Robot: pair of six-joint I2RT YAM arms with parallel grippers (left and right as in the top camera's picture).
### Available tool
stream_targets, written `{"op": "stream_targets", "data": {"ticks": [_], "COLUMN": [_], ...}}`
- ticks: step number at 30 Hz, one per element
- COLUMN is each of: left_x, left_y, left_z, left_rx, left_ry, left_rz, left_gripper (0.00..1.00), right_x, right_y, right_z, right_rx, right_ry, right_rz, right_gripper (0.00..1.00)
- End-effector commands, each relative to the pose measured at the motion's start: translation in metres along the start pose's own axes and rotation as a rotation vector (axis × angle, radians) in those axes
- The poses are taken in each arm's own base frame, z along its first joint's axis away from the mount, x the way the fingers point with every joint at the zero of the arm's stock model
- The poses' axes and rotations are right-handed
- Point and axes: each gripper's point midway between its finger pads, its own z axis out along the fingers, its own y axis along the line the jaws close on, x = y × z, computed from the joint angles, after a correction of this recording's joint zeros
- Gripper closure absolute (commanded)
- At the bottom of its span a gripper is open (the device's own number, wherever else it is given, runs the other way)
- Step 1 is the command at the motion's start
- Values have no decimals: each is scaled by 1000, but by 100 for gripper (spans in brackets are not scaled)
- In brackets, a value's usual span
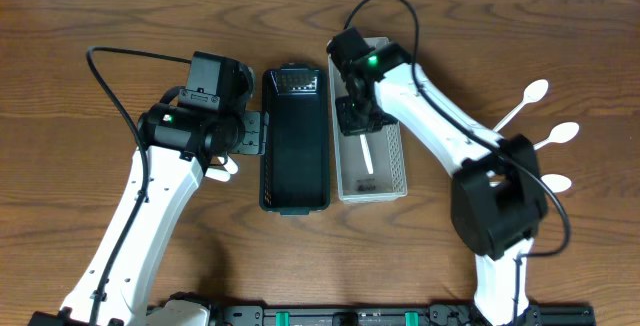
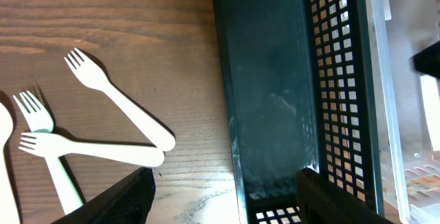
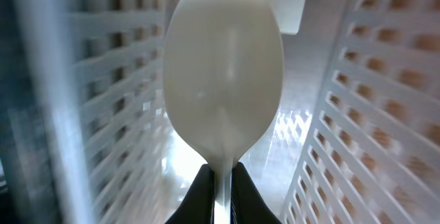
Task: Pack container
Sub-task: 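Carry the spoon into the white basket and release it, then return right gripper to the spoons and grasp another white spoon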
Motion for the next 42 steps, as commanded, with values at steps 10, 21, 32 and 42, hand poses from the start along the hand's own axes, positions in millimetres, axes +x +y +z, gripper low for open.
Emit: {"op": "stream_targets", "data": {"ticks": [10,21,32,42], "left_x": [-6,-6,-6,-6], "left_y": [1,1,1,1], "left_z": [-4,-4,-4,-4], "left_rx": [-16,-16,-16,-16], "left_ry": [-17,-17,-17,-17], "left_rz": [9,9,8,8], "left_gripper": [32,32,32,32], "right_x": [-22,-72,-30,-10], "right_y": [-8,-202,-352,-377], "right_z": [-31,-178,-77,0], "right_rx": [-6,40,144,165], "right_ry": [-91,-476,-195,-15], "right_rz": [43,626,981,1038], "right_gripper": [83,43,31,32]}}
